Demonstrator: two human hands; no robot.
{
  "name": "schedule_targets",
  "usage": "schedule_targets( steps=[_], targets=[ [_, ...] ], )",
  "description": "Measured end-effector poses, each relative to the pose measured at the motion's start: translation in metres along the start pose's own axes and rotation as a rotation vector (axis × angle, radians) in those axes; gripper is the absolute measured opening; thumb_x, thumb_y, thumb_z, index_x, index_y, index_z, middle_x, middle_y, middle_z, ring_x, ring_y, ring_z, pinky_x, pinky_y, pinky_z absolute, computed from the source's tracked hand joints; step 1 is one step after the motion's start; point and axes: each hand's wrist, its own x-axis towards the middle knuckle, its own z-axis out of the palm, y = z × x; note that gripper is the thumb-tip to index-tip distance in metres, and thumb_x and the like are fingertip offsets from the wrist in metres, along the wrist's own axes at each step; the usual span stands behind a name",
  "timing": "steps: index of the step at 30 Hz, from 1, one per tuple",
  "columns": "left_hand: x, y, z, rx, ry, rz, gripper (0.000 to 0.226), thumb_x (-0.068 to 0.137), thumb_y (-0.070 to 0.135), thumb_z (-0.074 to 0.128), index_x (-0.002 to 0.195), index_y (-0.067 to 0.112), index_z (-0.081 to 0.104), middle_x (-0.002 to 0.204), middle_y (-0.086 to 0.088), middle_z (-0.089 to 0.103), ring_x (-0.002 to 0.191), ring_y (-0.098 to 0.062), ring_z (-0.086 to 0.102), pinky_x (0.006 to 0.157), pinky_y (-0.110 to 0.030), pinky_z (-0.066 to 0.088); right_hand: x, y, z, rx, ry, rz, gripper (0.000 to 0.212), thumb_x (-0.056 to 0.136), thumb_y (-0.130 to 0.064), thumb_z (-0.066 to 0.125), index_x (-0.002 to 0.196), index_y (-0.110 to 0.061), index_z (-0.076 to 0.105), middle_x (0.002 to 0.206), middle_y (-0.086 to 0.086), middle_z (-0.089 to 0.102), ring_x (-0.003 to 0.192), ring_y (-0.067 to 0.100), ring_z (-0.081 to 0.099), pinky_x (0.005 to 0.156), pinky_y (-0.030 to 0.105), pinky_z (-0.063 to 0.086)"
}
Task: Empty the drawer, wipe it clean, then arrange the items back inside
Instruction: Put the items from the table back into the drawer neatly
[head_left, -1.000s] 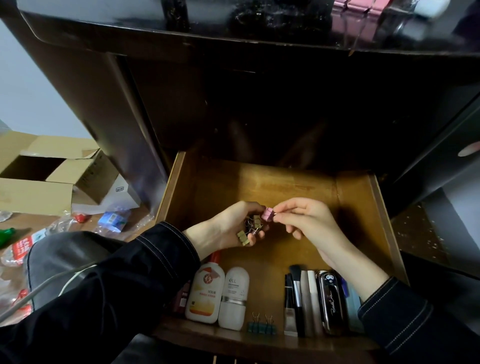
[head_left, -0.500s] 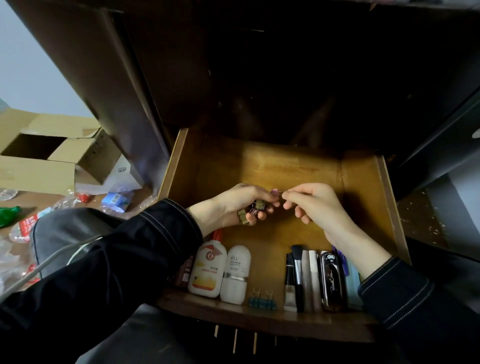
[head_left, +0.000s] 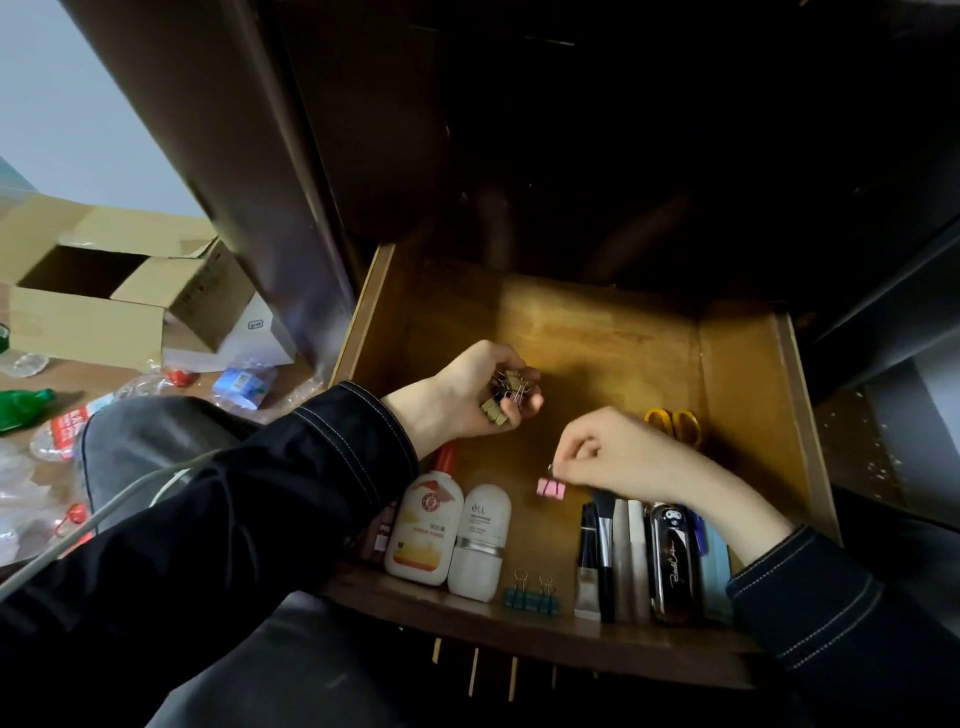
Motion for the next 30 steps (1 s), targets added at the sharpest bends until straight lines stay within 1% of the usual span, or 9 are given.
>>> schedule_targets(
  steps=[3, 6, 8, 12, 15, 17, 20, 26, 30],
  targets=[
    [0.002, 0.001, 0.000, 0.000, 0.002, 0.002, 0.015, 0.095, 0.015, 0.041, 0.095, 0.005, 0.053, 0.081, -0.010, 0.050, 0.058, -0.016, 0.049, 0.033, -0.016, 0.030, 0.001, -0.004, 0.014, -0.061, -0.147, -0.053, 0.011, 0.088, -0.029, 0.071, 0.079, -0.025, 0.075, 0.065, -0.001, 0.064, 0.054, 0.004, 0.044, 0.052, 0.024, 0.034],
    [0.003, 0.003, -0.002, 0.014, 0.000, 0.010, 0.015, 0.095, 0.016, 0.042, 0.095, 0.006, 0.053, 0.080, -0.009, 0.050, 0.054, -0.013, 0.044, 0.033, -0.016, 0.030, 0.000, -0.006, 0.024, -0.067, -0.235, -0.058, 0.010, 0.088, -0.024, 0.070, 0.081, -0.020, 0.076, 0.052, -0.014, 0.055, 0.046, 0.002, 0.040, 0.048, 0.018, 0.031],
    [0.004, 0.003, -0.002, 0.021, -0.009, 0.011, 0.015, 0.096, 0.016, 0.042, 0.094, 0.006, 0.053, 0.079, -0.008, 0.050, 0.051, -0.012, 0.044, 0.033, -0.017, 0.031, 0.000, -0.008, 0.028, -0.073, -0.257, -0.060, 0.010, 0.088, -0.021, 0.070, 0.082, -0.017, 0.076, 0.048, -0.019, 0.053, 0.043, 0.000, 0.042, 0.044, 0.012, 0.028],
    [0.004, 0.003, -0.002, 0.029, -0.017, 0.016, 0.016, 0.096, 0.016, 0.042, 0.090, 0.006, 0.052, 0.079, -0.008, 0.049, 0.052, -0.012, 0.043, 0.033, -0.016, 0.030, 0.000, -0.008, 0.036, -0.065, -0.299, -0.064, 0.010, 0.086, -0.018, 0.070, 0.079, -0.015, 0.077, 0.048, -0.016, 0.054, 0.044, 0.001, 0.041, 0.047, 0.015, 0.030],
    [0.005, 0.002, -0.002, 0.037, -0.013, 0.021, 0.016, 0.096, 0.016, 0.042, 0.090, 0.006, 0.053, 0.079, -0.009, 0.049, 0.054, -0.013, 0.043, 0.033, -0.016, 0.029, 0.000, -0.009, 0.042, -0.050, -0.332, -0.080, 0.009, 0.086, -0.013, 0.070, 0.081, -0.011, 0.078, 0.048, -0.018, 0.056, 0.044, -0.001, 0.044, 0.045, 0.010, 0.029],
    [0.005, 0.002, -0.001, 0.040, -0.013, 0.021, 0.016, 0.096, 0.016, 0.042, 0.090, 0.005, 0.053, 0.078, -0.009, 0.049, 0.053, -0.013, 0.044, 0.033, -0.016, 0.029, 0.001, -0.009, 0.045, -0.056, -0.353, -0.090, 0.010, 0.085, -0.010, 0.070, 0.084, -0.008, 0.080, 0.055, -0.015, 0.061, 0.047, -0.001, 0.046, 0.048, 0.011, 0.032],
    [0.005, 0.002, -0.002, 0.043, -0.011, 0.022, 0.016, 0.095, 0.015, 0.042, 0.089, 0.005, 0.053, 0.078, -0.009, 0.050, 0.053, -0.013, 0.045, 0.033, -0.017, 0.029, 0.003, -0.007, 0.048, -0.097, -0.379, -0.084, 0.011, 0.085, -0.011, 0.070, 0.089, -0.010, 0.080, 0.070, -0.004, 0.069, 0.055, -0.001, 0.048, 0.055, 0.019, 0.038],
    [0.006, 0.003, -0.002, 0.045, -0.013, 0.019, 0.016, 0.095, 0.016, 0.043, 0.089, 0.005, 0.054, 0.081, -0.009, 0.050, 0.056, -0.014, 0.045, 0.032, -0.017, 0.031, 0.002, -0.004, 0.048, -0.116, -0.405, -0.086, 0.011, 0.085, -0.010, 0.070, 0.091, -0.011, 0.080, 0.054, -0.023, 0.060, 0.049, -0.005, 0.049, 0.049, 0.009, 0.033],
    [0.006, 0.002, -0.002, 0.047, -0.012, 0.018, 0.015, 0.095, 0.016, 0.044, 0.091, 0.005, 0.053, 0.080, -0.009, 0.050, 0.056, -0.014, 0.046, 0.032, -0.017, 0.031, 0.003, -0.005, 0.046, -0.123, -0.420, -0.086, 0.013, 0.087, -0.009, 0.069, 0.095, -0.008, 0.079, 0.050, -0.026, 0.057, 0.046, -0.007, 0.050, 0.045, 0.006, 0.030]
  ],
)
